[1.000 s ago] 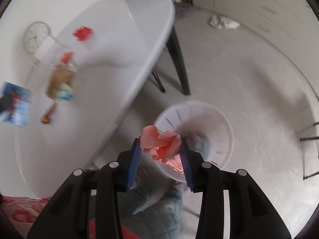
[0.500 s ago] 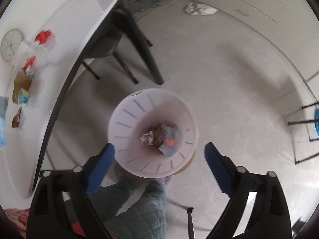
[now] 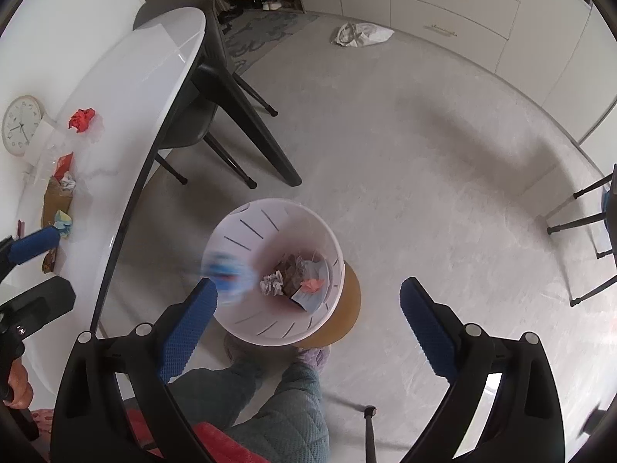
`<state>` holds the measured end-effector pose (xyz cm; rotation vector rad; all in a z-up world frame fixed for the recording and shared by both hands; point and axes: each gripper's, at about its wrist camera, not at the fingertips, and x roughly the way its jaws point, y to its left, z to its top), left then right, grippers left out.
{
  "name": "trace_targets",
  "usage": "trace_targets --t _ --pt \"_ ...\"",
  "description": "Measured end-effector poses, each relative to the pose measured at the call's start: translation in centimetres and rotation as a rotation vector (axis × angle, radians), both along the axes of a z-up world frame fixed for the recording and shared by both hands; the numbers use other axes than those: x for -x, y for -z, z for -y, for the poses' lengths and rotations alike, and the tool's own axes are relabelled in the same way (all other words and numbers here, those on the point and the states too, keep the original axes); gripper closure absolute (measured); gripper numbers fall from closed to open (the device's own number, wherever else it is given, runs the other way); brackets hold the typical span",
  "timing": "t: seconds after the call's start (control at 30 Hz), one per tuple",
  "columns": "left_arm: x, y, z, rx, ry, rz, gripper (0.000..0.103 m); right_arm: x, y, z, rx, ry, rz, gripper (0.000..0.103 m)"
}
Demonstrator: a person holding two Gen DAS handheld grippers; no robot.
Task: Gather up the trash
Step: 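Drop the cardboard and pink paper into the wastebasket, opening both tools, then move both tools back over the table toward the brown paper bag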
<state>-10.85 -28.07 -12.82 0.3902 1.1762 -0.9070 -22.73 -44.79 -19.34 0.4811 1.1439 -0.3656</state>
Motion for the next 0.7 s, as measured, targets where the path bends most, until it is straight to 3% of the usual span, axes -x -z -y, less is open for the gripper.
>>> trace_targets --t 0.33,0.7 --pt "-0.1 -1.0 -1.7 0.003 -0.057 0.032 0.008 -0.3 -1.0 -0.4 0.012 -0.034 0.02 0.008" --pt "-2.2 -3.5 -7.2 0.025 -0.259 0.104 0.008 -3.6 -3.2 -3.4 0.03 -0.149 0.072 0.008"
